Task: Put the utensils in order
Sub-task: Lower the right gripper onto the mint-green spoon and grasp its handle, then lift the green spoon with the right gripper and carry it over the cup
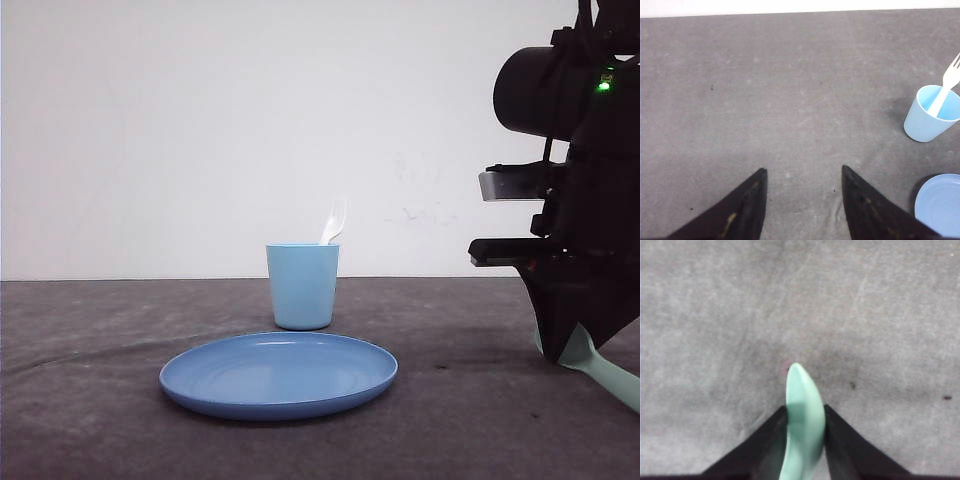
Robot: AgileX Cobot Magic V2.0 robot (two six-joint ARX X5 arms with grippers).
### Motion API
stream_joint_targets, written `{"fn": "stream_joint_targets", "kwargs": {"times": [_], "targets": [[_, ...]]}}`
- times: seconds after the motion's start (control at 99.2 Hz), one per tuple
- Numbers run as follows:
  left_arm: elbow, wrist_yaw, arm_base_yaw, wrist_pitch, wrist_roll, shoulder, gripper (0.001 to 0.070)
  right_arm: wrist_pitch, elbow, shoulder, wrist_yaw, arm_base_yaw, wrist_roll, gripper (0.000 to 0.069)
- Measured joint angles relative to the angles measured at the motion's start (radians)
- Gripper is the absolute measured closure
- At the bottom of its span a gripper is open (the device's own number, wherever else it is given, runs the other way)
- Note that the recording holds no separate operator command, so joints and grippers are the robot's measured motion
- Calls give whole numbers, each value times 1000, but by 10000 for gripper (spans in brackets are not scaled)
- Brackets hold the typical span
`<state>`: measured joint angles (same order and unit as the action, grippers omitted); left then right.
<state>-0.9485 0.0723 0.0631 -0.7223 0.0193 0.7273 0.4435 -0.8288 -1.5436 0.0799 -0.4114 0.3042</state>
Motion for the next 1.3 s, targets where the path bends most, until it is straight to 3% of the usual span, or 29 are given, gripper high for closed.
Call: {"fn": "stream_joint_targets", "kwargs": {"times": [0.242, 0.554, 0.907, 1.159, 1.3], "targets": [[0, 0, 0, 0, 0, 0, 437, -3, 0, 0, 0, 0, 0, 631], [0, 0, 0, 0, 0, 0, 437, -6, 0, 8, -1, 0, 0, 633], [0, 0, 0, 0, 0, 0, 437, -63, -93, 130, -55, 0, -37, 633], [0, 0, 0, 0, 8, 0, 437, -315, -119, 136, -244, -1, -73, 633], [0, 0, 0, 0, 12, 0, 437, -521, -119, 136, -265, -27, -76, 633]]}}
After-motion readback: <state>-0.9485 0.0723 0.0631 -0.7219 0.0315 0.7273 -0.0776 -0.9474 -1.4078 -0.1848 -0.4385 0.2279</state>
